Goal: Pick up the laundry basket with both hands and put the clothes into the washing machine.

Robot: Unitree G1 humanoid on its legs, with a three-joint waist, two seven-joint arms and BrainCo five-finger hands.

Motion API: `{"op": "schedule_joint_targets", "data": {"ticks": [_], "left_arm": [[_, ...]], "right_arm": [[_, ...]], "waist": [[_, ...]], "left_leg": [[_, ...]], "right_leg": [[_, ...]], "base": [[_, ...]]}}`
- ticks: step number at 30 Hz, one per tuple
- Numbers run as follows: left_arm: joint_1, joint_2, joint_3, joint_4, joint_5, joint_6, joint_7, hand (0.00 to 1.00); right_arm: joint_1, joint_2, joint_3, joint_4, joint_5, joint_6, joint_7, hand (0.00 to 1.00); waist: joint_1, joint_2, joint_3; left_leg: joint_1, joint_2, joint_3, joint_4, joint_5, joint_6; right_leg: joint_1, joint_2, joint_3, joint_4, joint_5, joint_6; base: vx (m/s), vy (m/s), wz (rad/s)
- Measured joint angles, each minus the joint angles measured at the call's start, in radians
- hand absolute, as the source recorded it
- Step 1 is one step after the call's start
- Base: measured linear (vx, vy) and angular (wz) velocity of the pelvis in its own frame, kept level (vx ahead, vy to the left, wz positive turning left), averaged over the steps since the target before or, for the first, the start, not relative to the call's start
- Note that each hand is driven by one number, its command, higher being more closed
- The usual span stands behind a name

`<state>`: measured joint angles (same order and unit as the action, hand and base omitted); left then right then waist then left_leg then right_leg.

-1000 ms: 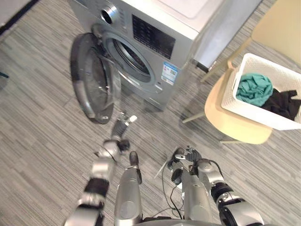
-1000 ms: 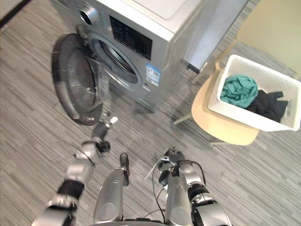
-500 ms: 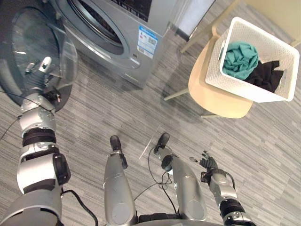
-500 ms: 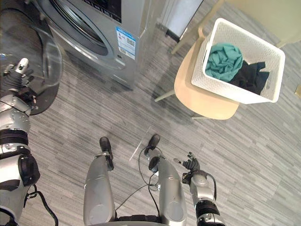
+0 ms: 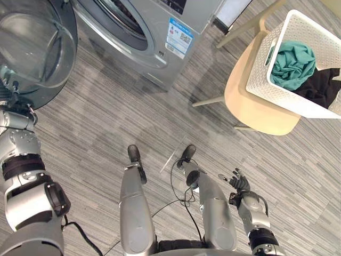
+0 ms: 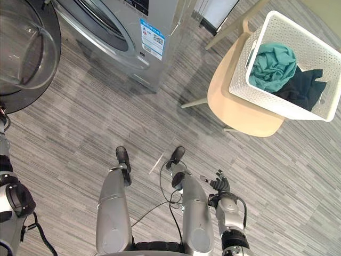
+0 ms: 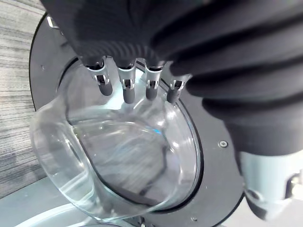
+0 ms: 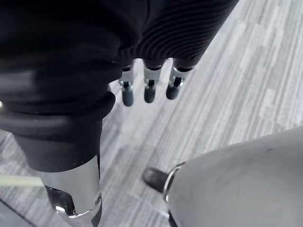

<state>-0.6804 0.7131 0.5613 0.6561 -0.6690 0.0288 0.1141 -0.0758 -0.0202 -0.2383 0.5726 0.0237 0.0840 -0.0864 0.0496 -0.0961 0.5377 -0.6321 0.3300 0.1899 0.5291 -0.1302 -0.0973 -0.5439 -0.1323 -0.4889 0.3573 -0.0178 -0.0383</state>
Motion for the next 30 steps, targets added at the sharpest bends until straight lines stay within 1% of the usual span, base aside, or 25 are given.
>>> {"op": "schedule_joint_targets", "data": {"ticks": [3,4,6,9,10,11,12,13,14,15,16,17,18,19,20,21,22,23,24,25,26,27,28,29,30], "left_arm": [[0.028,-0.019,-0.002,-0.073,0.001,-0.024,0.020,0.00],[0.042,-0.047,-0.004,-0.104,0.009,-0.039,0.023,0.00],[0.073,-0.085,-0.017,-0.140,0.014,-0.043,0.024,0.00],[0.173,-0.203,-0.091,-0.199,0.081,-0.059,0.023,0.00],[0.194,-0.232,-0.105,-0.206,0.104,-0.060,0.021,0.00],[0.247,-0.306,-0.140,-0.229,0.143,-0.061,0.021,0.00],[0.271,-0.333,-0.155,-0.239,0.155,-0.061,0.021,0.00],[0.324,-0.387,-0.193,-0.255,0.205,-0.061,0.020,0.00],[0.397,-0.446,-0.239,-0.270,0.243,-0.060,0.019,0.00],[0.435,-0.474,-0.259,-0.280,0.254,-0.060,0.018,0.00],[0.529,-0.527,-0.297,-0.286,0.274,-0.060,0.011,0.00],[0.570,-0.554,-0.315,-0.284,0.281,-0.059,0.006,0.00],[0.664,-0.605,-0.335,-0.276,0.288,-0.060,-0.005,0.00],[0.741,-0.641,-0.338,-0.258,0.286,-0.062,-0.006,0.00],[0.779,-0.666,-0.333,-0.226,0.286,-0.061,-0.006,0.00],[0.800,-0.689,-0.338,-0.153,0.285,-0.052,-0.008,0.00],[0.811,-0.703,-0.346,-0.117,0.285,-0.050,-0.013,0.00],[0.821,-0.714,-0.352,-0.095,0.285,-0.050,-0.016,0.00],[0.837,-0.724,-0.355,-0.065,0.276,-0.047,-0.021,0.00],[0.840,-0.728,-0.355,-0.050,0.268,-0.044,-0.022,0.00],[0.834,-0.732,-0.357,-0.020,0.256,-0.038,-0.022,0.00],[0.832,-0.732,-0.360,-0.006,0.246,-0.036,-0.023,0.00],[0.827,-0.731,-0.378,0.022,0.247,-0.037,-0.027,0.00],[0.827,-0.731,-0.384,0.033,0.247,-0.036,-0.026,0.00],[0.823,-0.728,-0.389,0.039,0.247,-0.039,-0.026,0.00]], "right_arm": [[0.038,-0.007,0.000,-0.004,-0.023,0.001,-0.001,0.00],[0.052,-0.010,-0.001,-0.004,-0.034,0.003,-0.003,0.00],[0.063,-0.010,-0.001,-0.011,-0.035,0.002,-0.003,0.00],[0.078,-0.023,-0.003,-0.022,-0.044,0.003,-0.003,0.00],[0.079,-0.026,-0.004,-0.022,-0.044,0.003,-0.002,0.00],[0.086,-0.027,-0.022,-0.031,-0.044,0.003,-0.003,0.00],[0.086,-0.028,-0.028,-0.031,-0.044,0.003,-0.003,0.00],[0.085,-0.033,-0.036,-0.032,-0.044,0.002,-0.002,0.00],[0.085,-0.040,-0.045,-0.030,-0.044,0.003,-0.002,0.00],[0.085,-0.043,-0.048,-0.026,-0.044,0.003,-0.002,0.00],[0.083,-0.053,-0.053,0.001,-0.046,0.001,-0.002,0.00],[0.081,-0.064,-0.056,0.025,-0.048,0.002,-0.002,0.00],[0.075,-0.089,-0.059,0.079,-0.062,0.003,-0.002,0.00],[0.067,-0.107,-0.058,0.106,-0.076,0.005,-0.002,0.00],[0.048,-0.123,-0.058,0.109,-0.084,0.006,-0.001,0.00],[0.031,-0.150,-0.052,0.103,-0.105,0.007,-0.002,0.00],[0.030,-0.166,-0.041,0.080,-0.116,0.010,-0.004,0.00],[0.035,-0.176,-0.025,0.052,-0.116,0.010,-0.004,0.00],[0.026,-0.175,-0.010,0.009,-0.110,0.010,-0.011,0.00],[0.028,-0.171,-0.003,-0.013,-0.109,0.010,-0.019,0.00],[0.026,-0.159,0.003,-0.054,-0.101,0.008,-0.031,0.00],[0.027,-0.153,0.005,-0.074,-0.091,0.007,-0.041,0.00],[0.040,-0.135,0.013,-0.133,-0.071,0.005,-0.059,0.00],[0.040,-0.137,0.022,-0.155,-0.069,0.005,-0.067,0.00],[0.040,-0.136,0.033,-0.195,-0.062,0.004,-0.070,0.00]], "waist": [[-0.002,0.001,0.000],[-0.002,0.005,0.001],[-0.003,0.009,0.000],[-0.003,0.028,-0.003],[-0.004,0.029,-0.003],[-0.006,0.030,-0.003],[-0.007,0.031,-0.003],[-0.006,0.041,-0.009],[-0.003,0.062,-0.022],[-0.003,0.063,-0.035],[-0.013,0.066,-0.081],[-0.018,0.073,-0.113],[-0.022,0.088,-0.173],[-0.026,0.090,-0.209],[-0.032,0.105,-0.219],[-0.042,0.142,-0.245],[-0.045,0.153,-0.264],[-0.051,0.153,-0.272],[-0.063,0.147,-0.283],[-0.062,0.143,-0.292],[-0.071,0.139,-0.297],[-0.076,0.137,-0.298],[-0.077,0.115,-0.306],[-0.076,0.106,-0.311],[-0.071,0.102,-0.314]], "left_leg": [[0.015,-0.005,0.003,-0.002,0.000,0.001],[0.033,-0.006,0.003,-0.003,-0.001,0.001],[0.059,-0.007,0.009,-0.001,-0.007,0.000],[0.118,0.014,0.034,0.066,-0.056,-0.004],[0.133,0.016,0.041,0.081,-0.068,-0.006],[0.168,0.025,0.063,0.118,-0.095,-0.008],[0.184,0.032,0.072,0.131,-0.105,-0.009],[0.212,0.061,0.088,0.151,-0.120,-0.015],[0.248,0.097,0.119,0.142,-0.121,-0.016],[0.272,0.109,0.145,0.134,-0.120,-0.017],[0.311,0.120,0.189,0.128,-0.120,-0.018],[0.324,0.129,0.206,0.126,-0.122,-0.021],[0.361,0.157,0.243,0.125,-0.129,-0.044],[0.414,0.180,0.282,0.135,-0.139,-0.070],[0.453,0.209,0.303,0.145,-0.149,-0.102],[0.484,0.250,0.319,0.118,-0.131,-0.120],[0.530,0.264,0.347,0.076,-0.090,-0.127],[0.565,0.280,0.366,0.057,-0.037,-0.122],[0.586,0.309,0.370,0.066,0.057,-0.089],[0.588,0.324,0.369,0.078,0.114,-0.052],[0.578,0.372,0.368,0.119,0.237,0.061],[0.569,0.393,0.365,0.159,0.255,0.094],[0.546,0.386,0.356,0.271,0.193,0.137],[0.530,0.359,0.338,0.299,0.157,0.124],[0.506,0.310,0.307,0.322,0.114,0.091]], "right_leg": [[0.005,-0.012,0.002,0.024,-0.013,0.000],[0.018,-0.014,0.004,0.034,-0.022,0.002],[0.030,-0.020,0.013,0.056,-0.035,0.000],[0.051,-0.025,0.064,0.147,-0.085,0.003],[0.052,-0.028,0.082,0.174,-0.096,0.004],[0.054,-0.034,0.117,0.236,-0.129,0.010],[0.058,-0.034,0.127,0.250,-0.138,0.007],[0.072,-0.017,0.134,0.247,-0.151,0.016],[0.099,-0.017,0.095,0.240,-0.189,0.012],[0.106,-0.046,0.069,0.274,-0.210,-0.013],[0.112,-0.119,0.056,0.369,-0.243,-0.029],[0.120,-0.158,0.046,0.403,-0.258,-0.027],[0.153,-0.234,0.031,0.447,-0.284,-0.009],[0.207,-0.306,0.002,0.432,-0.300,0.018],[0.228,-0.304,-0.028,0.433,-0.326,0.115],[0.220,-0.232,-0.008,0.432,-0.348,0.093],[0.206,-0.195,0.021,0.431,-0.358,0.084],[0.204,-0.155,0.047,0.426,-0.365,0.072],[0.209,-0.100,0.073,0.401,-0.369,0.050],[0.214,-0.073,0.085,0.379,-0.365,0.037],[0.259,-0.010,0.107,0.302,-0.344,0.007],[0.287,0.013,0.111,0.261,-0.333,-0.003],[0.348,0.045,0.137,0.182,-0.312,-0.027],[0.363,0.048,0.146,0.159,-0.304,-0.032],[0.385,0.055,0.155,0.126,-0.294,-0.037]], "base": [[0.01,-0.026,0.05],[0.01,-0.035,0.05],[0.01,-0.035,-0.03],[0.00,-0.029,-0.24],[-0.01,-0.020,-0.34],[-0.01,-0.024,-0.36],[-0.02,-0.038,-0.57],[-0.01,-0.051,-0.75],[0.00,-0.051,-0.85],[0.02,-0.081,-0.90],[0.03,-0.094,-0.66],[0.11,-0.255,-0.84],[0.14,-0.276,-0.95],[0.20,-0.415,-1.27],[0.13,-0.422,-1.33],[0.17,-0.525,-1.29],[0.13,-0.442,-1.21],[0.24,-0.551,-1.27],[0.17,-0.379,-1.13],[0.26,-0.460,-1.18],[0.25,-0.308,-0.85],[0.35,-0.412,-0.94],[0.27,-0.287,-0.66],[0.26,-0.233,-0.67],[0.24,-0.184,-0.49]]}}
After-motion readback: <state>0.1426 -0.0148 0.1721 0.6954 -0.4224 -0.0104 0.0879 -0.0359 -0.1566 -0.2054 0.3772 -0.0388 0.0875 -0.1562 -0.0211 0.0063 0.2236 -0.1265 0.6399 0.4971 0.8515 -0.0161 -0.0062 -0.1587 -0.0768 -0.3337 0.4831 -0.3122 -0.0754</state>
